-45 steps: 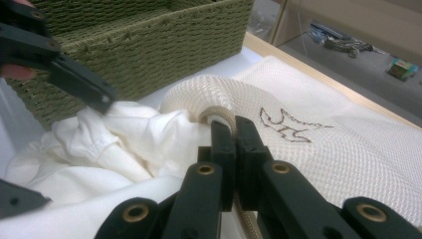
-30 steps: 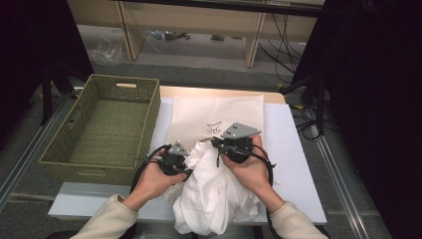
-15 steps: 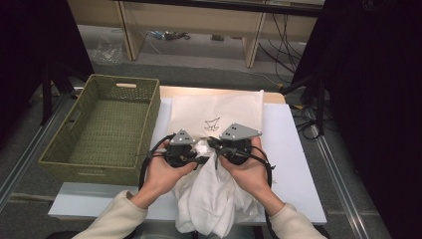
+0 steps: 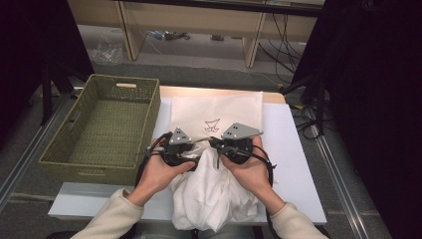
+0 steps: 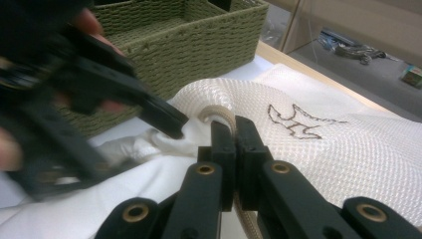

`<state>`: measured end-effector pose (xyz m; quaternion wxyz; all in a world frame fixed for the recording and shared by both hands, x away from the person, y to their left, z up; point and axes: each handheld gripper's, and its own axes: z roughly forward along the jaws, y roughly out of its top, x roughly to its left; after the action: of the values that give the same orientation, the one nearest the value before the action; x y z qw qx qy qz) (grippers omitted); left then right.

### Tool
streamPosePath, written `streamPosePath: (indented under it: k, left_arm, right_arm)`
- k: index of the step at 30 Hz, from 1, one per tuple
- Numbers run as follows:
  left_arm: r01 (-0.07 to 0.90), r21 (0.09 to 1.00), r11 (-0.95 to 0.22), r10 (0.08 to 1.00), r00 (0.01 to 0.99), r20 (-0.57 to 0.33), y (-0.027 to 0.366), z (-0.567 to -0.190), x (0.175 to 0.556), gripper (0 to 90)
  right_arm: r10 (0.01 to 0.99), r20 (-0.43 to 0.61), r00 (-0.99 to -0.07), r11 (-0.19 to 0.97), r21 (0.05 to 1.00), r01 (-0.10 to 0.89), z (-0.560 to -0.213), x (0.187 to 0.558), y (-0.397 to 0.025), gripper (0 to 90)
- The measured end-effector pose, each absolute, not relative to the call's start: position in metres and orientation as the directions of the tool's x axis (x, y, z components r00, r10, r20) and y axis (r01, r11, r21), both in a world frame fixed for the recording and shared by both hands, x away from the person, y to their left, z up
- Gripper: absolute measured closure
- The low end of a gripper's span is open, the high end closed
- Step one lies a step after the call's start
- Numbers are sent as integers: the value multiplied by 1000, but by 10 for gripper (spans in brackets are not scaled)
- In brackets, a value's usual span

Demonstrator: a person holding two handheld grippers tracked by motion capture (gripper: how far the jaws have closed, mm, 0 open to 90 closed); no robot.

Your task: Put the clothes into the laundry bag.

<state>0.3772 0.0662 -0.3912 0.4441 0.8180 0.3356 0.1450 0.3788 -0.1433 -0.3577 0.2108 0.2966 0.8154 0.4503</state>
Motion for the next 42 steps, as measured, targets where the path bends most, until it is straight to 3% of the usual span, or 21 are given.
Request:
streamPosePath:
  k: [4, 11, 15, 17, 18, 24, 31, 39, 42]
  left_arm:
    - [400, 824, -401, 670, 742, -34, 80, -379, 363, 289]
    - [447, 763, -468, 666, 745, -28, 90, -402, 358, 280]
    - [480, 729, -488, 662, 748, -50, 83, -421, 362, 376]
    - [479, 715, -510, 637, 769, -61, 79, -426, 361, 533]
    - [486, 711, -509, 630, 773, -77, 77, -427, 361, 533]
    - [510, 715, -478, 626, 769, -130, 70, -430, 362, 797]
    - [465, 829, -310, 622, 759, -193, 63, -405, 355, 836]
    - [434, 851, -296, 633, 756, -165, 46, -394, 370, 836]
    - [420, 825, -379, 657, 749, -79, 37, -402, 390, 835]
  right_arm:
    - [675, -87, -733, 424, 858, 288, -357, 380, -146, 896]
    - [683, -103, -723, 422, 863, 276, -357, 382, -148, 896]
    - [680, -97, -726, 422, 862, 280, -356, 381, -147, 896]
    - [676, -96, -731, 428, 858, 283, -356, 381, -146, 896]
    - [676, -96, -731, 428, 858, 283, -356, 381, -146, 896]
    - [672, -99, -734, 435, 855, 283, -357, 380, -144, 896]
    - [655, -68, -753, 430, 853, 297, -358, 376, -138, 896]
    - [641, -66, -765, 424, 861, 281, -352, 369, -134, 896]
    - [640, -64, -766, 422, 862, 280, -351, 369, -134, 896]
